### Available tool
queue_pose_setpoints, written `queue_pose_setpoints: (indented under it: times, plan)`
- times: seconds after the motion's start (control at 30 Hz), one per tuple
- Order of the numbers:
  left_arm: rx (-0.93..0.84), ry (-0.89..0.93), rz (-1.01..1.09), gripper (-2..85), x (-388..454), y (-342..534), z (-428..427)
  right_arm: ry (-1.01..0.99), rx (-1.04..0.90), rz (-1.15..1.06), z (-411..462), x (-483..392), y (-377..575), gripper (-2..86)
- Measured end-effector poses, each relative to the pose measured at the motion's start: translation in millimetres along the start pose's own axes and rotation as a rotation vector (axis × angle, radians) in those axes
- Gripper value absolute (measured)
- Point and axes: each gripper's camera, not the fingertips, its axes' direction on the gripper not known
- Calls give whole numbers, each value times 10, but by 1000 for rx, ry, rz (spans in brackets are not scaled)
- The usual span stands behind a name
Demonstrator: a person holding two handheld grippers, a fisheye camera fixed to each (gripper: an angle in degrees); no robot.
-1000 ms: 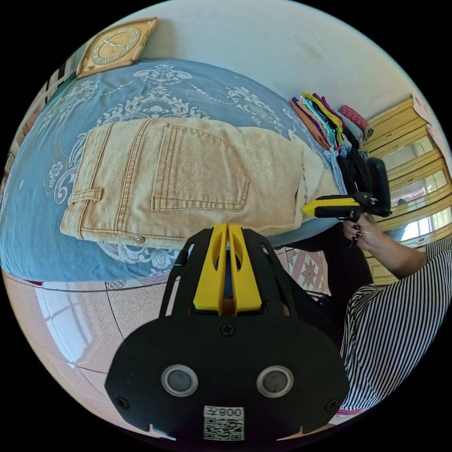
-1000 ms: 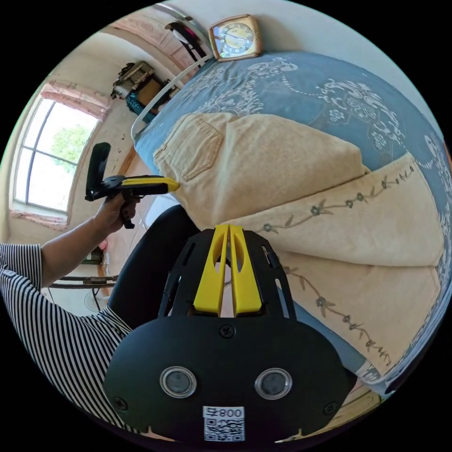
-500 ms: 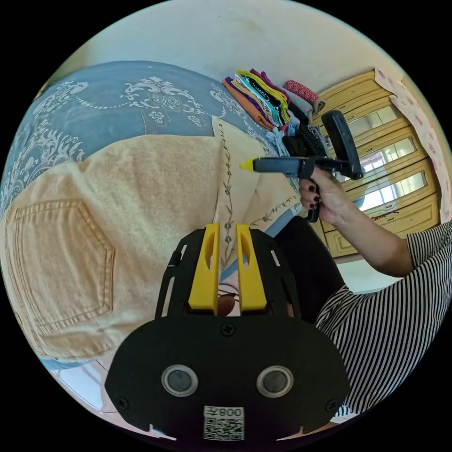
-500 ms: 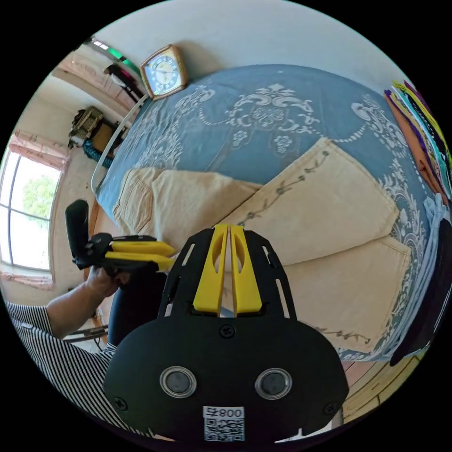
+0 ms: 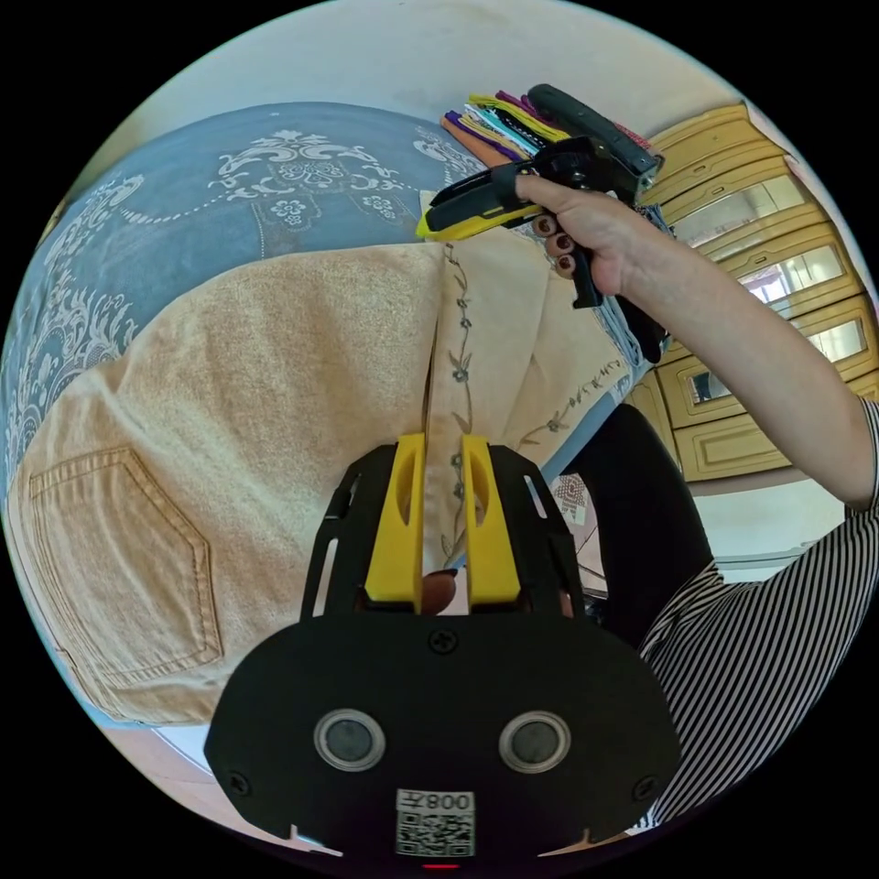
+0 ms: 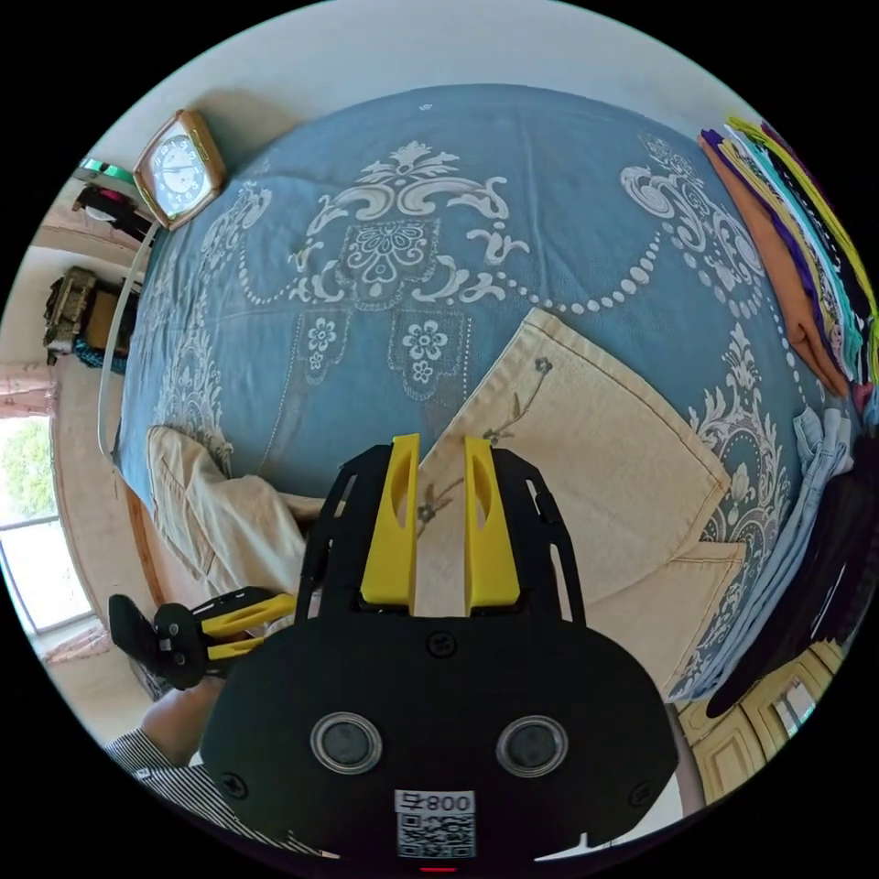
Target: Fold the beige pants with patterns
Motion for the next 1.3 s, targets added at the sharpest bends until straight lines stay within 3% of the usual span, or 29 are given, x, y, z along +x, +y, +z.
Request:
queue_pose_setpoints:
  times: [0.27, 0.6, 0.97, 1.3]
  plan:
    - [-1, -11, -18, 34, -74, -151, 527, 99, -22, -41, -434, -157, 156, 54]
    - [63, -15, -1, 22, -13, -297, 1055, -53, 11, -70, -1242, 112, 620, 20]
    - [79, -16, 155, 19, 333, -425, 1651, -264, 263, -95, -2601, 875, 2188, 16]
    - [-87, -111, 236, 17, 574, -641, 2753, -355, 264, 103, -2694, 1665, 3605, 14]
